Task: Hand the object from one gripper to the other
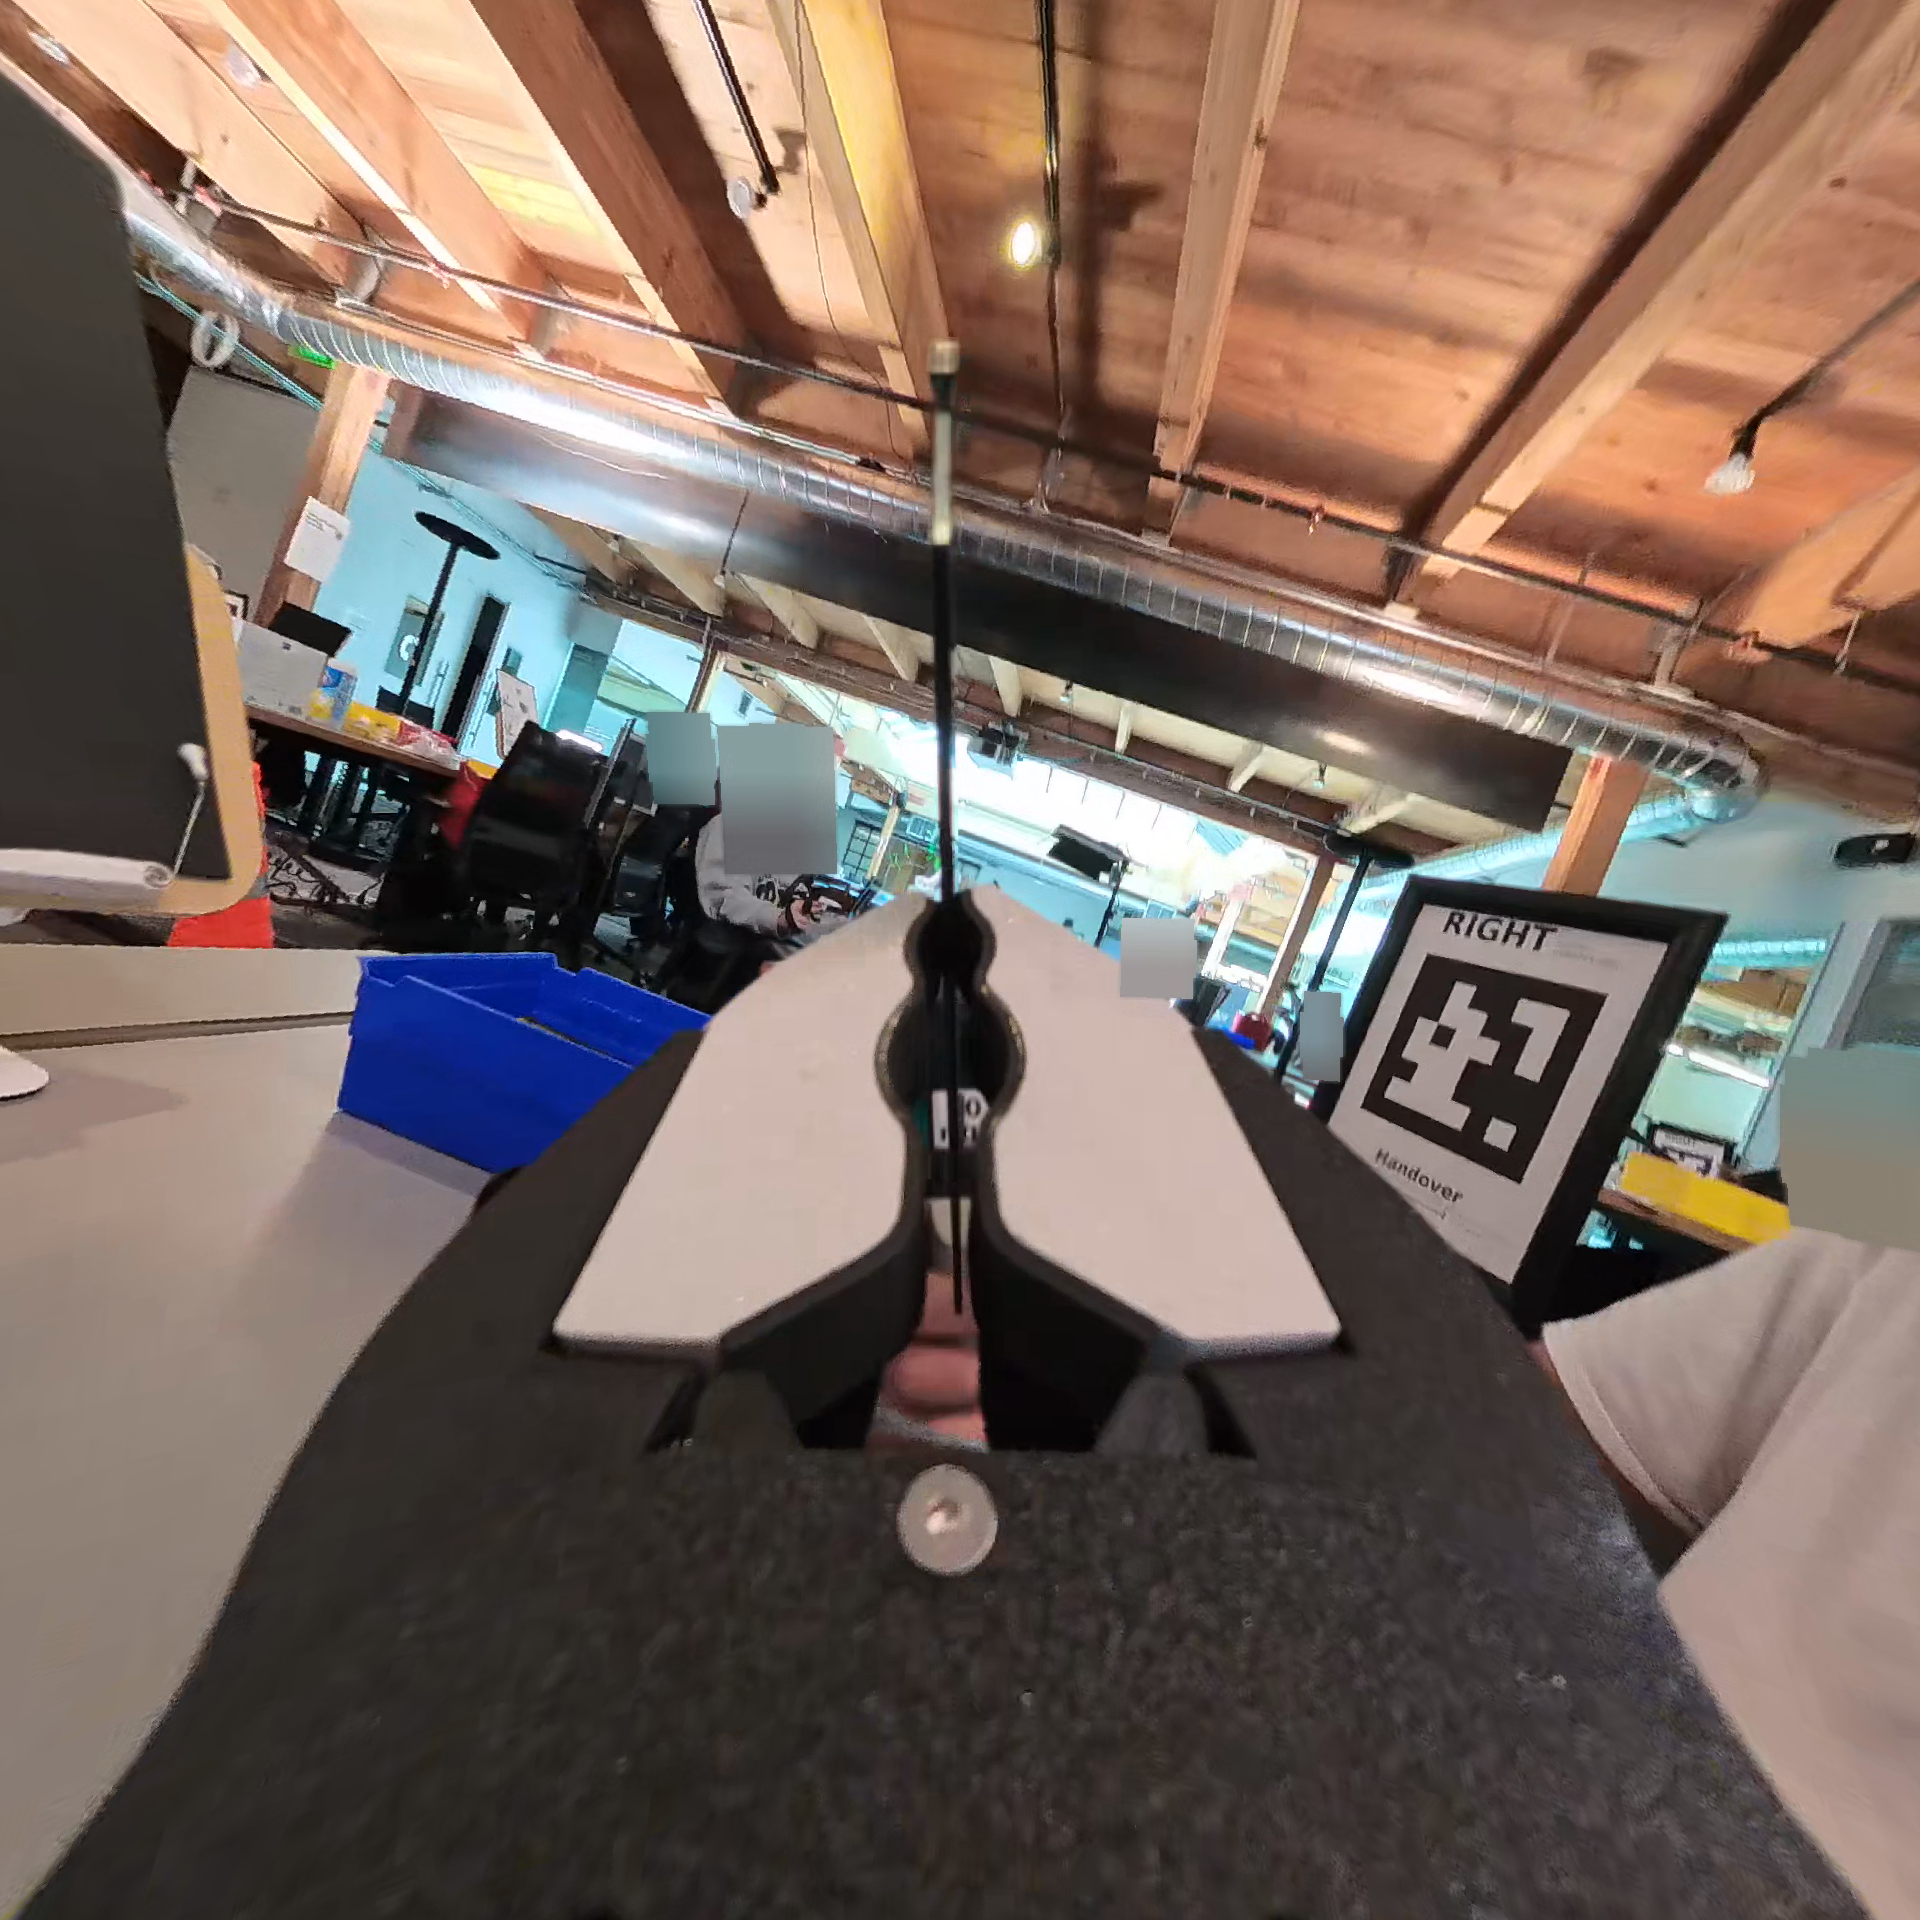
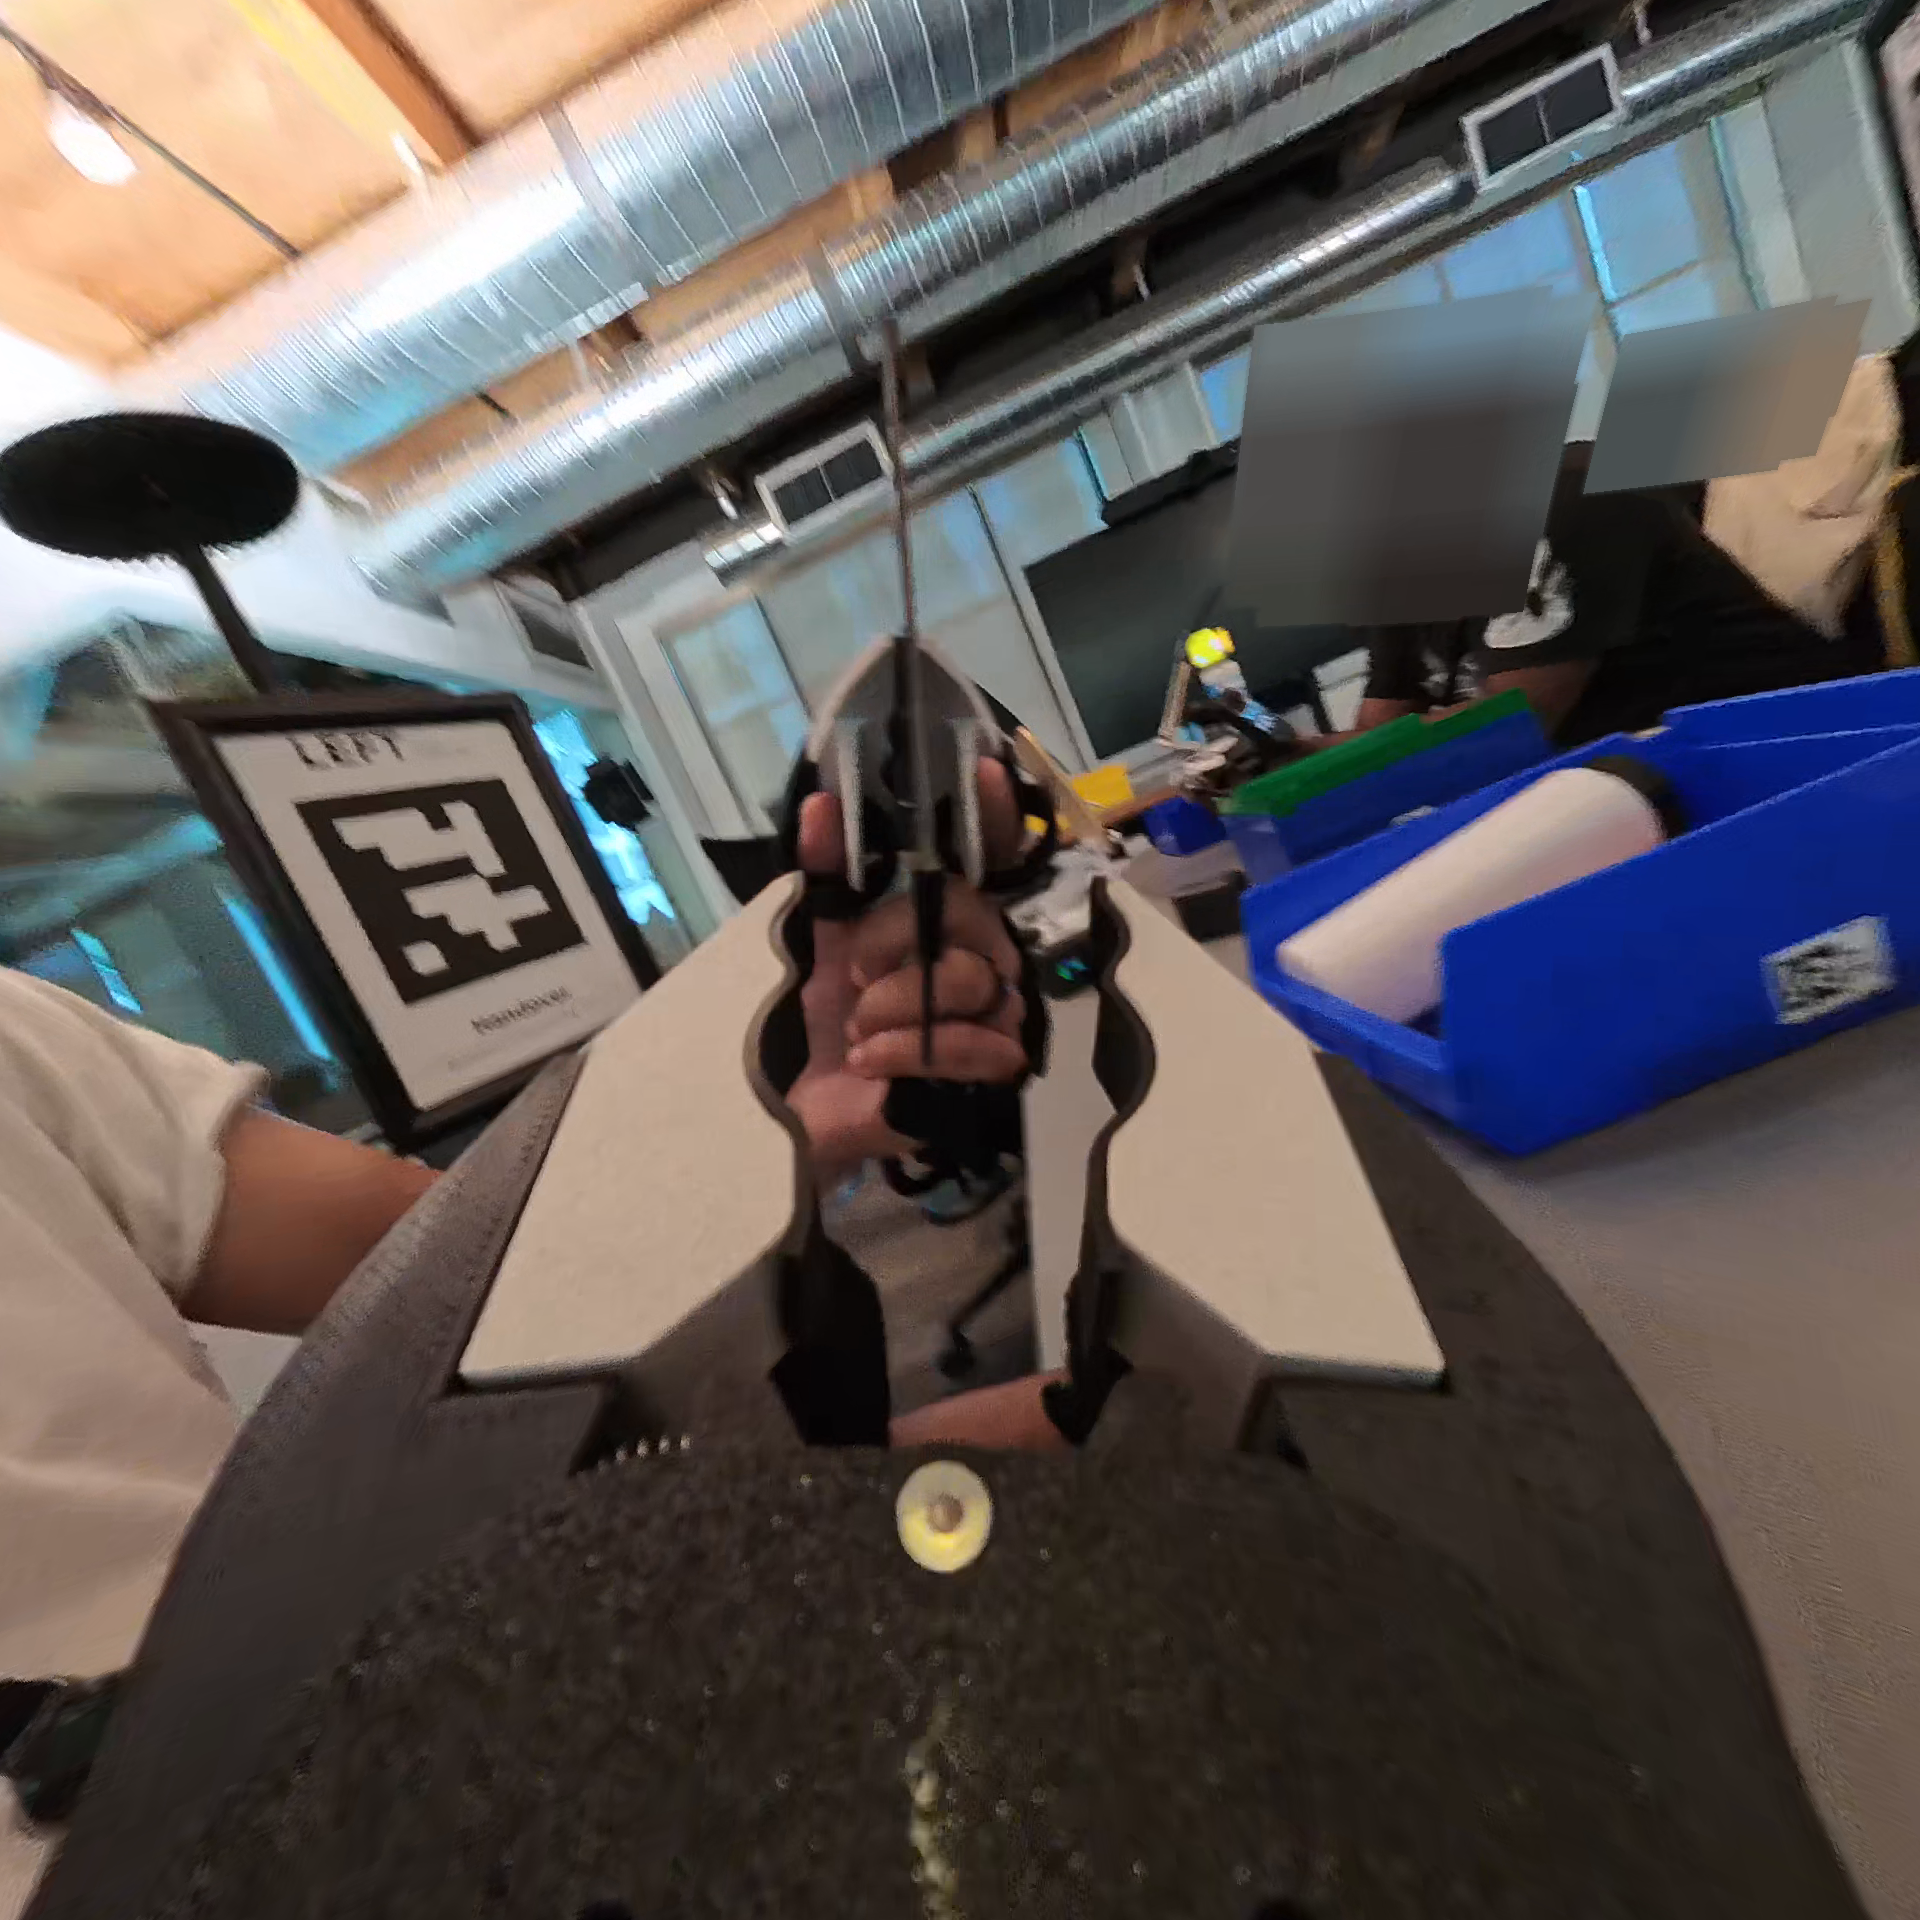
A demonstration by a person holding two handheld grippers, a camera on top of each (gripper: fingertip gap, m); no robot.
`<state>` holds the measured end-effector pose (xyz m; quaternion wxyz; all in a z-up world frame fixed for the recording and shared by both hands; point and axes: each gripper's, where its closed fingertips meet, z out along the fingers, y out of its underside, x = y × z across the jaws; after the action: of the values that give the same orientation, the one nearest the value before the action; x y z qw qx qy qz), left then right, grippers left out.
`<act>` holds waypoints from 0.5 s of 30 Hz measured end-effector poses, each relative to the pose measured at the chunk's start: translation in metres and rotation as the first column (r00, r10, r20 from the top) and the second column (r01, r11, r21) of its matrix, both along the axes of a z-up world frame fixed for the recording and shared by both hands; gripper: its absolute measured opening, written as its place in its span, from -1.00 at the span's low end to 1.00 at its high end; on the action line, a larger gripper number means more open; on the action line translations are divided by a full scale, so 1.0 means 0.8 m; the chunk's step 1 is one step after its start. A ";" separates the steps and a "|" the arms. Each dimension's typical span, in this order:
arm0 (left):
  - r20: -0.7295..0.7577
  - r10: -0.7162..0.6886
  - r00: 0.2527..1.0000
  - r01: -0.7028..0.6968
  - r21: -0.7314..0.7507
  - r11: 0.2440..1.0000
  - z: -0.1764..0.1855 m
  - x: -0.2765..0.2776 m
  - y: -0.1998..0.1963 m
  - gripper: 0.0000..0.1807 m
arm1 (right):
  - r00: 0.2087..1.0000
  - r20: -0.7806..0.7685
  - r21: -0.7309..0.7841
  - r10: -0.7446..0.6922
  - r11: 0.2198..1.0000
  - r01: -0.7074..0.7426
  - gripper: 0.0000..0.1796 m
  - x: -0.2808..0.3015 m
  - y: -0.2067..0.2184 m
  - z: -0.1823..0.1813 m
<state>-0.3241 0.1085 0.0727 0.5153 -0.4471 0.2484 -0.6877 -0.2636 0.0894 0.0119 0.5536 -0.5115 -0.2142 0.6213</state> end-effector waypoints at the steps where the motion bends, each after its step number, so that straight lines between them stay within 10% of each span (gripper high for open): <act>1: 0.007 0.003 1.000 -0.003 -0.013 1.000 -0.002 0.002 0.002 -0.99 | 0.999 -0.045 -0.007 0.029 1.000 -0.030 -0.45 -0.008 -0.005 0.004; 6: 0.006 0.008 1.000 -0.008 -0.059 0.998 -0.011 0.006 0.008 -0.99 | 0.990 -0.135 0.002 -0.035 0.999 0.035 -0.98 -0.014 0.005 0.012; 15: -0.040 0.019 0.999 -0.022 -0.073 0.997 -0.023 0.019 0.011 -0.84 | 0.968 -0.241 -0.052 -0.073 0.997 0.062 -0.99 0.019 0.020 0.020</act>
<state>-0.3092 0.1177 0.0541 0.5006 -0.4818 0.2285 -0.6820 -0.2481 0.1057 0.0282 0.5849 -0.4508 -0.1136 0.6647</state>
